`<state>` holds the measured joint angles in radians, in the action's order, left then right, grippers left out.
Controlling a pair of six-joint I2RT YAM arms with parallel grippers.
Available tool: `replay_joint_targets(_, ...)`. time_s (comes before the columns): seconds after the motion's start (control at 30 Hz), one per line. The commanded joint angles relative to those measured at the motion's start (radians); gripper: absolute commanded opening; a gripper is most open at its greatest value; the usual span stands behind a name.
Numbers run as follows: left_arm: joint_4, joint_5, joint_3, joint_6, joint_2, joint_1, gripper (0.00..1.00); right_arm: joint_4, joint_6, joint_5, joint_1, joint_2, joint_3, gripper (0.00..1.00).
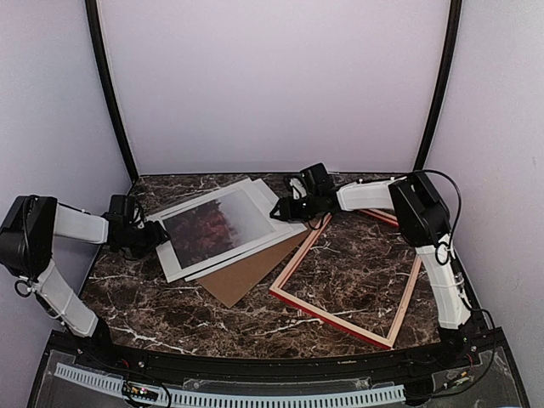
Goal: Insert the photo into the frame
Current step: Pick up the glass panel from the mat board, then pass from the left arm to the right
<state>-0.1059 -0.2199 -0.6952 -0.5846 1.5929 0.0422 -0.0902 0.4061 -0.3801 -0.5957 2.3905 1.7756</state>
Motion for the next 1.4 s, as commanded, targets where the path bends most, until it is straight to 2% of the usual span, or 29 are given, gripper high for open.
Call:
replay_joint_targets(0.0,-0.029,-0.173,0.049,-0.028,-0.072,0.015,0.67,-0.046,0.032,-0.018,-0.03,-0.029,-0.078,0.59)
replay_joint_targets(0.37,-0.036,-0.231,0.112,-0.058,-0.247,0.016,0.65,-0.048,0.02,-0.014,-0.03,-0.045,-0.124,0.59)
replay_joint_targets(0.83,-0.163,-0.35,0.138,-0.129,-0.282,0.015,0.63,-0.039,-0.008,-0.014,-0.03,-0.057,-0.171,0.58)
replay_joint_targets(1.1,-0.197,-0.371,0.139,-0.157,-0.317,0.016,0.63,-0.023,-0.025,-0.033,-0.03,-0.062,-0.186,0.58)
replay_joint_targets(1.23,-0.172,-0.36,0.125,-0.149,-0.306,0.015,0.57,-0.021,-0.032,-0.041,-0.029,-0.065,-0.195,0.58)
replay_joint_targets(1.37,-0.137,-0.353,0.108,-0.138,-0.288,0.016,0.45,-0.02,-0.036,-0.039,-0.03,-0.07,-0.206,0.58)
